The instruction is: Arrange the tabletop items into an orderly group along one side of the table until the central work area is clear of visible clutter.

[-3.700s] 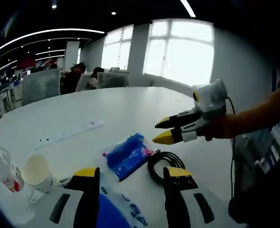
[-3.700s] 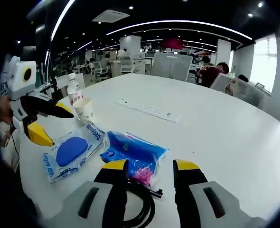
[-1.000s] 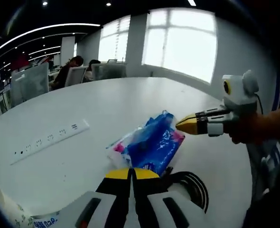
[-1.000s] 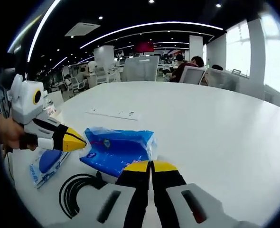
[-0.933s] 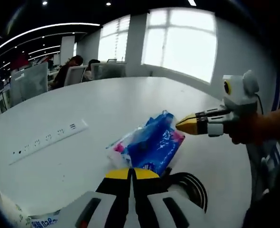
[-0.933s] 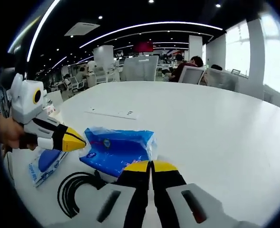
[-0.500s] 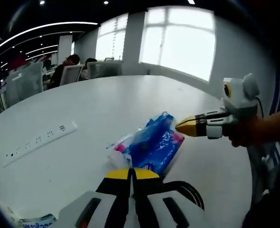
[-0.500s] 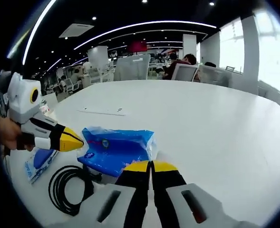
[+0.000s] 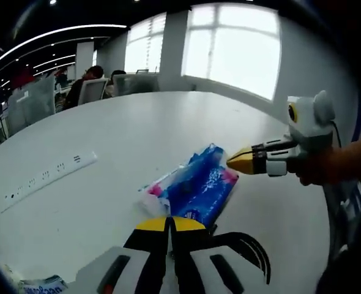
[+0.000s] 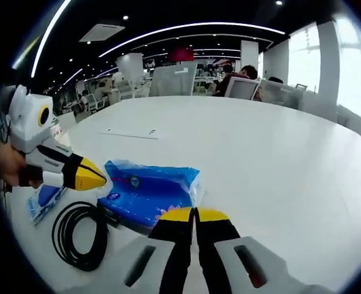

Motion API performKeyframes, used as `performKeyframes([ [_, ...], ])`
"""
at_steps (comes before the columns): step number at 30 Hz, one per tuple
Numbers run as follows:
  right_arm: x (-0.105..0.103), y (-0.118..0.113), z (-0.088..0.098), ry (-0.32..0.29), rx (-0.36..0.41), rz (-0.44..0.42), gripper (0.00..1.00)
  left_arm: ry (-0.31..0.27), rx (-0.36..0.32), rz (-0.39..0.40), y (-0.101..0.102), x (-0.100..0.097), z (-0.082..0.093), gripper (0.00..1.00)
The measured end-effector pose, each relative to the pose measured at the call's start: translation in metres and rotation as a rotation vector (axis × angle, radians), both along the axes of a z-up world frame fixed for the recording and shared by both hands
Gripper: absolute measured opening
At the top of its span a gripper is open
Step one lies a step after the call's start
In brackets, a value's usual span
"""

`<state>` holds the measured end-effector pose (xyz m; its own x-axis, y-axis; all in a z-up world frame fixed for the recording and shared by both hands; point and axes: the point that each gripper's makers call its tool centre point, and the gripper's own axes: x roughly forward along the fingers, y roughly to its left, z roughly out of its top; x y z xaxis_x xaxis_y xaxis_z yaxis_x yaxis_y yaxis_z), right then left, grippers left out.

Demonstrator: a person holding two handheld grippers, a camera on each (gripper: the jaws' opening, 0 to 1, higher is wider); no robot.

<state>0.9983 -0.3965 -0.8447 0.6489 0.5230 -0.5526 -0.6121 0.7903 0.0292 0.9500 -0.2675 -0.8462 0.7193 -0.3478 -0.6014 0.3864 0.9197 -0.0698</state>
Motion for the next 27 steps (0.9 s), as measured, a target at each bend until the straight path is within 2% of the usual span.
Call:
performKeyframes([
  [6,-0.004,0.0,-0.006,0.008,-0.039,0.015,0.0,0.009,0.01,0.01,0.002,0.0,-0.004,0.0],
  [9,-0.004,-0.002,-0.008,0.022,-0.022,0.0,0.05,0.002,0.014,0.01,0.003,-0.001,-0.002,0.04],
  [11,-0.006,-0.002,-0.004,0.037,0.017,-0.017,0.06,-0.006,0.019,0.012,0.005,-0.002,0.001,0.07],
  [16,-0.01,-0.003,0.004,0.023,0.031,-0.011,0.14,-0.026,0.033,0.03,0.012,-0.007,0.01,0.16],
  [23,-0.021,0.002,0.017,-0.012,0.049,0.037,0.23,-0.053,0.071,0.12,0.03,-0.031,0.032,0.31],
  [27,-0.031,0.019,0.037,-0.052,0.096,0.112,0.33,-0.109,0.058,0.152,0.036,-0.05,0.051,0.4],
])
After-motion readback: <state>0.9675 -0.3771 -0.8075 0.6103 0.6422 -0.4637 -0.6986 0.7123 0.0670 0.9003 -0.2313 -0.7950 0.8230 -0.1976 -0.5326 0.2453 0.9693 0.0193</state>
